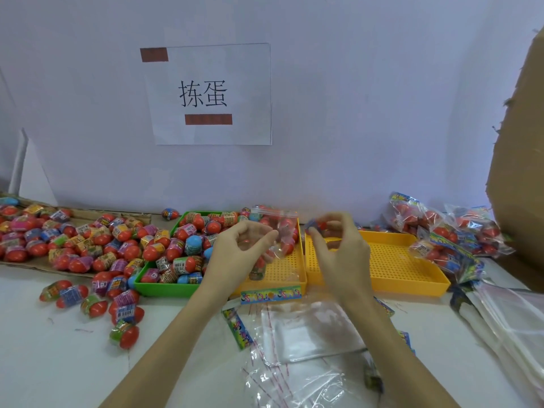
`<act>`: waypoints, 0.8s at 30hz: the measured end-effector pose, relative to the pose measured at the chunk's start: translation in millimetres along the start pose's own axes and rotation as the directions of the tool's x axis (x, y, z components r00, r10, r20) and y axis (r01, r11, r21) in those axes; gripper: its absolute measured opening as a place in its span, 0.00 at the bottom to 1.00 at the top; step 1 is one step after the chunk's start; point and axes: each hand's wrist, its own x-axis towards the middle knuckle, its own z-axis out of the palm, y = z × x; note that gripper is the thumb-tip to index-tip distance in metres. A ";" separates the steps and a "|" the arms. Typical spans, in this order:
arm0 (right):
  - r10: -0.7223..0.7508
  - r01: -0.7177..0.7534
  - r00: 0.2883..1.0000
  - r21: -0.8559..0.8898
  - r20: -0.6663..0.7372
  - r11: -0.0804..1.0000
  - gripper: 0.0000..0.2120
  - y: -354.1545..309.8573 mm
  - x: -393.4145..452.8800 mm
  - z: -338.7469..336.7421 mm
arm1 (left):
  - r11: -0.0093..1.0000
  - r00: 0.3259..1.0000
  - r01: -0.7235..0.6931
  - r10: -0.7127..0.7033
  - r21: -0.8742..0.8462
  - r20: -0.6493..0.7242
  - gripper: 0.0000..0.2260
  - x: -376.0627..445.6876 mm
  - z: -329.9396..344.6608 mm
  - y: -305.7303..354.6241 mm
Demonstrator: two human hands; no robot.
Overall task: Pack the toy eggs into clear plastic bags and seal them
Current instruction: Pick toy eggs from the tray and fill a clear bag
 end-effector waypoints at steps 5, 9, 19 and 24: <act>0.011 0.021 0.996 0.351 -0.090 0.936 0.17 -25.6 1.4 -15.8 | 0.999 0.999 -0.027 0.025 0.033 0.040 0.11 -4.3 7.0 3.8; -0.050 0.013 0.994 0.331 0.102 0.943 0.14 -32.8 -3.2 -13.5 | 0.994 0.992 -0.093 0.088 0.053 0.086 0.12 -8.0 11.9 3.2; -0.224 0.257 0.932 -0.085 0.285 0.963 0.14 -20.8 -9.0 -13.6 | 0.989 0.989 -0.133 0.128 0.059 0.081 0.13 -11.0 14.3 5.5; -0.260 0.319 0.917 -0.163 0.304 0.934 0.10 -20.8 -13.6 -13.9 | 0.995 0.986 -0.102 0.099 0.018 0.131 0.13 -13.6 15.5 10.3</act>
